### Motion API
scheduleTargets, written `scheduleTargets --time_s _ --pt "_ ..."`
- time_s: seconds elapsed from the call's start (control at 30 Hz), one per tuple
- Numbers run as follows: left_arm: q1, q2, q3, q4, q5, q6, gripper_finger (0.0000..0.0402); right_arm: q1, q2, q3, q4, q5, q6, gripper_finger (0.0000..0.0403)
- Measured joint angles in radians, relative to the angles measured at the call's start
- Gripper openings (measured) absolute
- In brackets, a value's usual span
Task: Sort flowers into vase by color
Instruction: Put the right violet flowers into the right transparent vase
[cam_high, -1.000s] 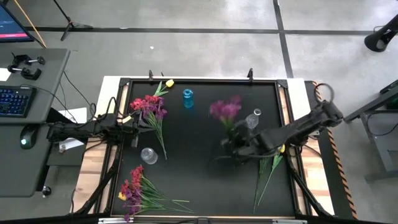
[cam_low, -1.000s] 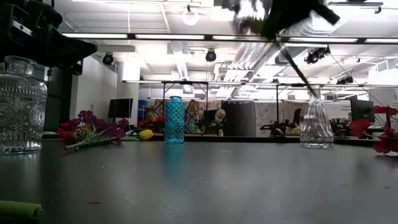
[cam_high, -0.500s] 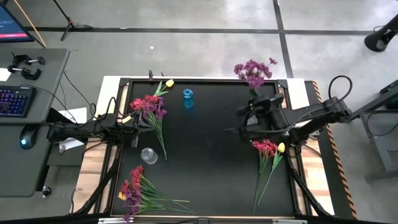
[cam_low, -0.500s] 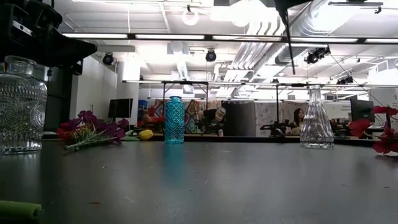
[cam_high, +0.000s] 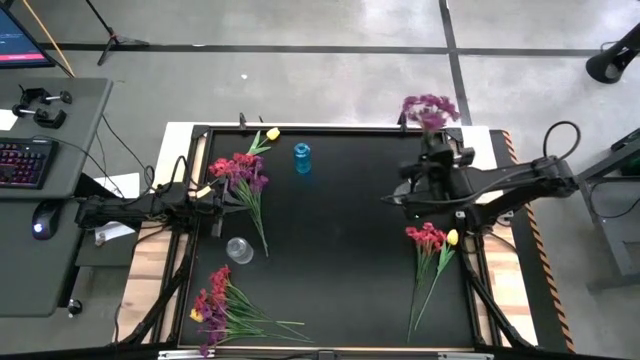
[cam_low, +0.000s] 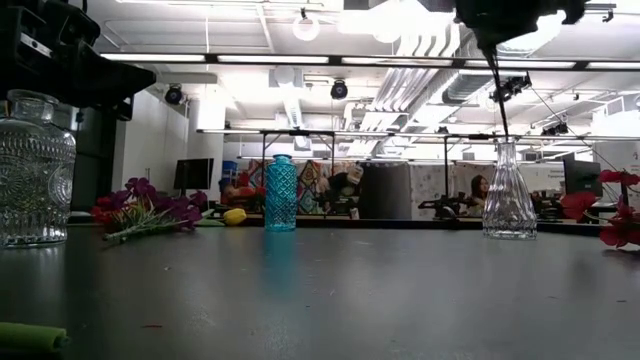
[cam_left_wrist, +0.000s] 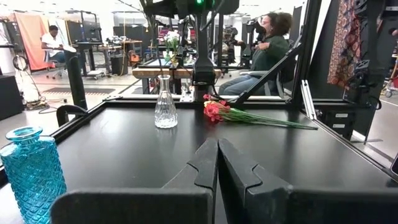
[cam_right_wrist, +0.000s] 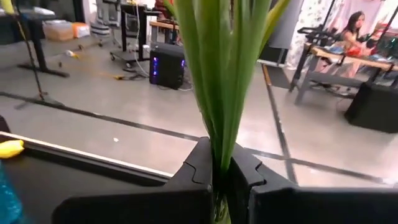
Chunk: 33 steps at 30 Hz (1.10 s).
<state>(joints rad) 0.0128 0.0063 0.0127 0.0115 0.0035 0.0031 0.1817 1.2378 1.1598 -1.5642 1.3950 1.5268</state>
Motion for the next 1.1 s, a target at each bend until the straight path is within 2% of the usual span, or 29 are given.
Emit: scheduleTargets --time_s 0.23,0.83,0.93,1.1 --pt "0.0 0.0 0.0 0.0 0.0 0.0 0.0 0.011 -0.041 -0.038 0.01 -0.002 0.044 0.0" --pt "0.0 0.0 0.0 0.0 0.0 0.0 0.0 0.011 -0.041 -0.038 0.036 -0.226 0.035 0.0001" --pt "0.0 0.0 0.0 0.0 0.0 0.0 0.0 0.011 -0.041 -0.038 0.039 -0.23 0.023 0.0016" --pt "0.0 0.0 0.0 0.0 0.0 0.0 0.0 0.011 -0.041 -0.037 0.058 -0.238 0.017 0.0085"
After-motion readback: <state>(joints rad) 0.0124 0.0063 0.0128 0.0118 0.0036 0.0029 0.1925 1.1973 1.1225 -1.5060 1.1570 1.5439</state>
